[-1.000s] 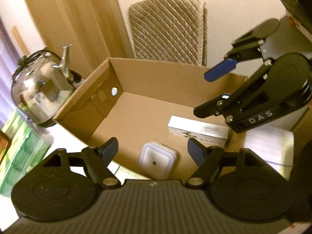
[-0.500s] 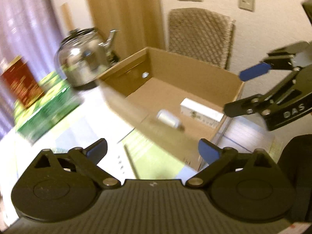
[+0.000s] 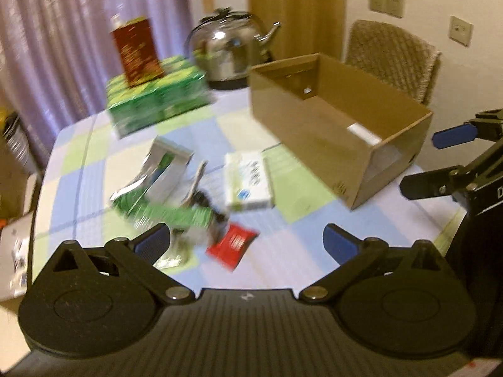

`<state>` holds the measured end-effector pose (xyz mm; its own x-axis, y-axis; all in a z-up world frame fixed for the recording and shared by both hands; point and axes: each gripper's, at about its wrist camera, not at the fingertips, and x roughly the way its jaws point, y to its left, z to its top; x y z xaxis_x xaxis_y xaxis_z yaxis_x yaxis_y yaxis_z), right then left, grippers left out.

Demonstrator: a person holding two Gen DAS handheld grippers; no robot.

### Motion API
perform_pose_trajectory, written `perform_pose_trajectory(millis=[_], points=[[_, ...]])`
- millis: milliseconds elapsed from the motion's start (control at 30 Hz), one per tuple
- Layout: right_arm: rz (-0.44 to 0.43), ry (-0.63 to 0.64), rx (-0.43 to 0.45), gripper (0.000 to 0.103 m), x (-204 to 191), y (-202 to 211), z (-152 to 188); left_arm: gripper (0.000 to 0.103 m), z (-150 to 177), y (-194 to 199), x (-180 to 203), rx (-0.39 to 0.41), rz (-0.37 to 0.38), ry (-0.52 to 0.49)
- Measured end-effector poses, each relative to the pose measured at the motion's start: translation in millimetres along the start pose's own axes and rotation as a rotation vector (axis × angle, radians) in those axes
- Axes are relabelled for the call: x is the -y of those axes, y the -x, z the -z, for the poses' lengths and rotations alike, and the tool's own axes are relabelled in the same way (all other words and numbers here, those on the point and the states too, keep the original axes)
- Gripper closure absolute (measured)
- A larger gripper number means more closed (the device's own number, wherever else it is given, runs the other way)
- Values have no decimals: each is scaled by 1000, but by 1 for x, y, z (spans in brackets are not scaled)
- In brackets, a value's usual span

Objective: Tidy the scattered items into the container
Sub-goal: 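Withdraw both open grippers from the cardboard box back over the table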

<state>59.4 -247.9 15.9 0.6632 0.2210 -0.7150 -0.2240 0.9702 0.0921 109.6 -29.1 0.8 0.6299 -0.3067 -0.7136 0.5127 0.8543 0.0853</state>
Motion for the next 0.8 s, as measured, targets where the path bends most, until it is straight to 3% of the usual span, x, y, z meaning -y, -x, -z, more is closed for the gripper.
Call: perform_pose_trajectory(millis=[400,800], points=[[-74,-2,-64,2,-31,-24,25,1,45,22,-33,-33,-80,151],[-105,-10,-74,2,-40,-33,33,1,56,20,-44,-34,-83,177]])
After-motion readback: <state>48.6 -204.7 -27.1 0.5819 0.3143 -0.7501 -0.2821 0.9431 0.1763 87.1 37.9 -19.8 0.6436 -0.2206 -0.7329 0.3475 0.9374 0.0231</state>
